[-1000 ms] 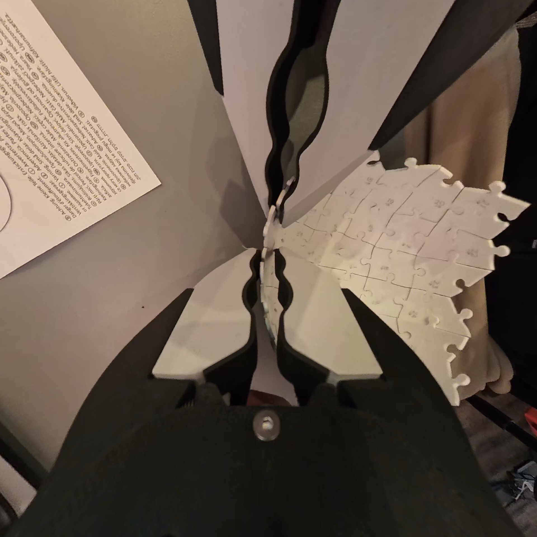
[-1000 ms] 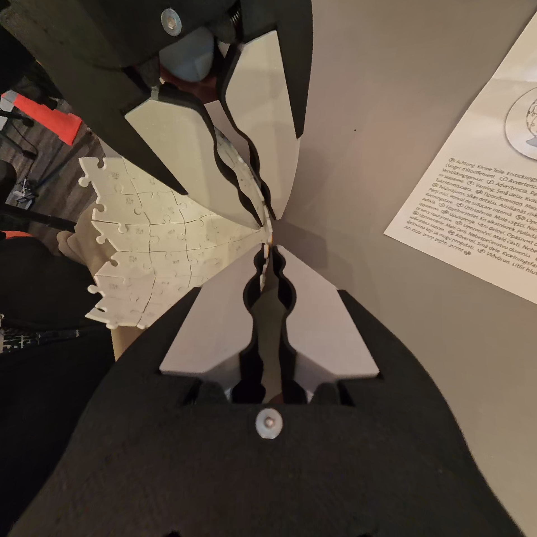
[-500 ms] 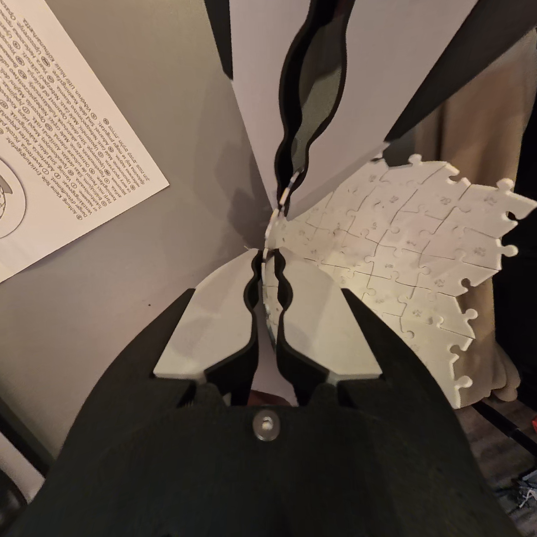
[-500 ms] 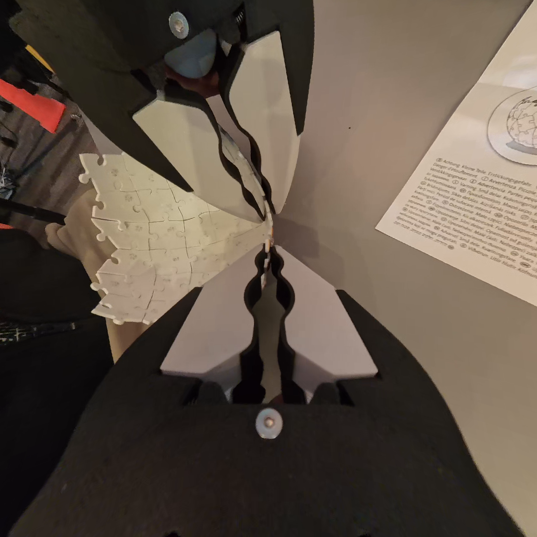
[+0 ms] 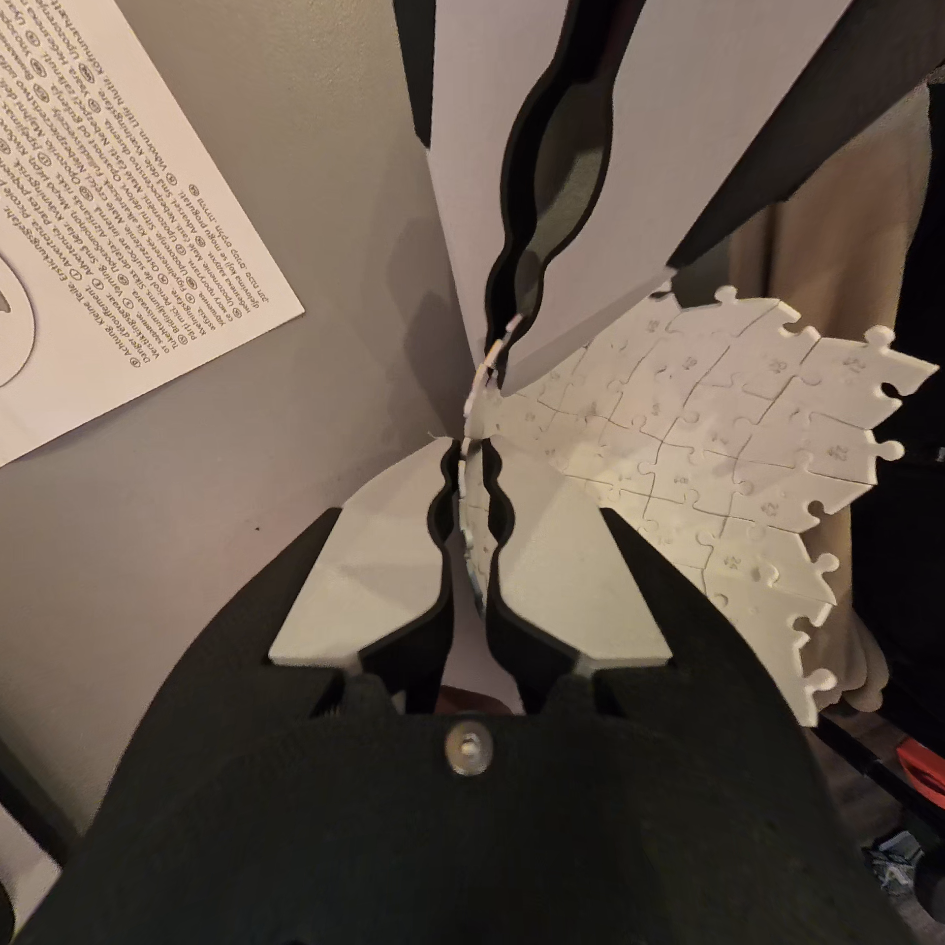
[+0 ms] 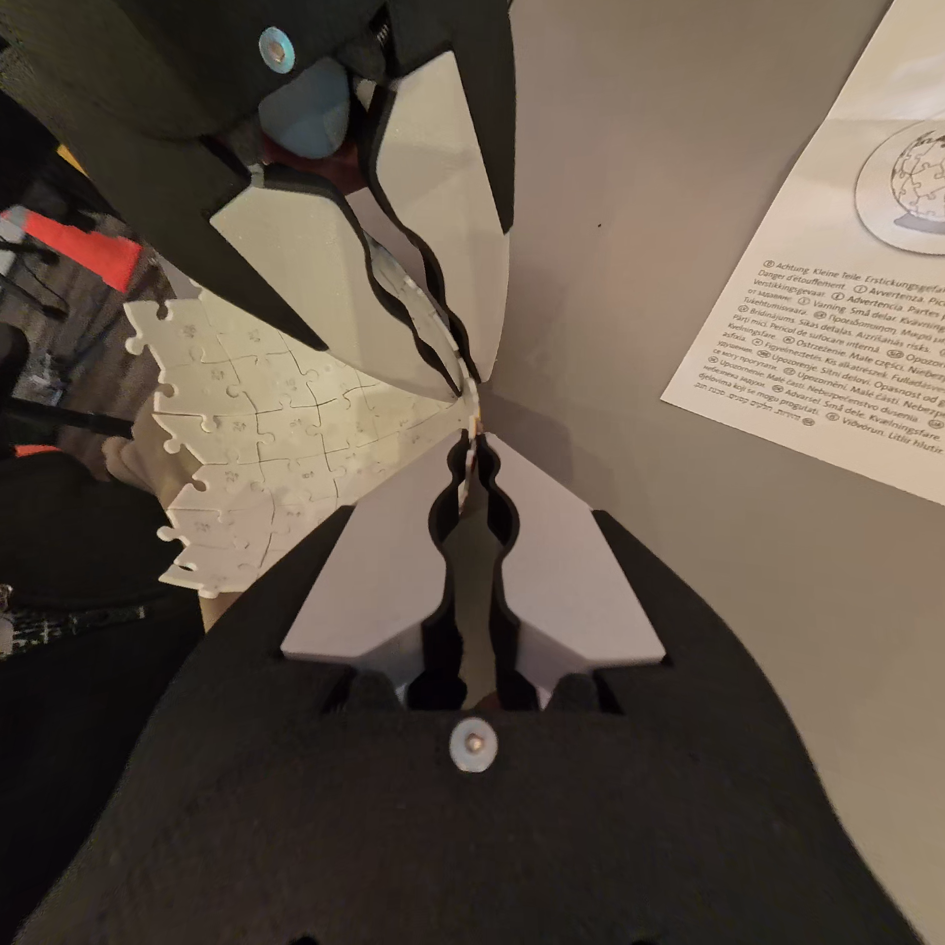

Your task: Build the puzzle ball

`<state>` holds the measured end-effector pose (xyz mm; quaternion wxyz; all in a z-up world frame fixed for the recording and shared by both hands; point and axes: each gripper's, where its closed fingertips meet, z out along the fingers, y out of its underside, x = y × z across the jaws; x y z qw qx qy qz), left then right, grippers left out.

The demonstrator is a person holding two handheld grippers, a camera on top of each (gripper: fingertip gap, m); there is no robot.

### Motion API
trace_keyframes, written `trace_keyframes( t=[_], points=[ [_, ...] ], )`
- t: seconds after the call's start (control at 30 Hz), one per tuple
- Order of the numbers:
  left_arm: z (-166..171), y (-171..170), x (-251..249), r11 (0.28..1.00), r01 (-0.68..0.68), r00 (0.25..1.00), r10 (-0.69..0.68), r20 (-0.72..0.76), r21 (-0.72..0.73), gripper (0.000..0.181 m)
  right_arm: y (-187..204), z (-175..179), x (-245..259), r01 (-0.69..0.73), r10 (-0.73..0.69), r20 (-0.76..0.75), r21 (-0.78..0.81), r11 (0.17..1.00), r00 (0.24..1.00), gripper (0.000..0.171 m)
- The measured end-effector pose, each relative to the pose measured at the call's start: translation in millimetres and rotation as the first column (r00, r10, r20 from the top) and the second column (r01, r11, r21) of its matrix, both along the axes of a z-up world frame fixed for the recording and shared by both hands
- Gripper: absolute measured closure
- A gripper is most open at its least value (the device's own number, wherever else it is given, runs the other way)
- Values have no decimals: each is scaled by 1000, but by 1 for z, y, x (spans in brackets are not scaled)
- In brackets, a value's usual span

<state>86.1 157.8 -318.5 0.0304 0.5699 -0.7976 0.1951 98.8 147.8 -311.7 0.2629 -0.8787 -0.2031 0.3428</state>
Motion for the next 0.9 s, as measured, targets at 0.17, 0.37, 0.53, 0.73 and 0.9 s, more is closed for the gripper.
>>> trace_keyframes(
  t=[0.17,0.37,0.53,0.73,0.9],
  points=[
    [4,-5,5,998,-25,999,26,23,-54,174,3,-3,-1,9,-9,24,13,1000,1000,156],
    [4,-5,7,999,-27,999,29,29,-44,174,0,-2,-2,-16,14,37,31,999,999,170],
    [5,-6,8,999,-21,999,22,39,-39,175,-3,-2,-1,-53,49,69,48,997,996,169],
    [5,-4,9,999,-32,998,33,47,-31,175,-1,-2,0,-40,39,46,39,998,998,170],
    [4,-5,8,999,-34,998,35,44,-31,174,-4,-2,3,-46,44,63,27,999,997,161]
  ],
)
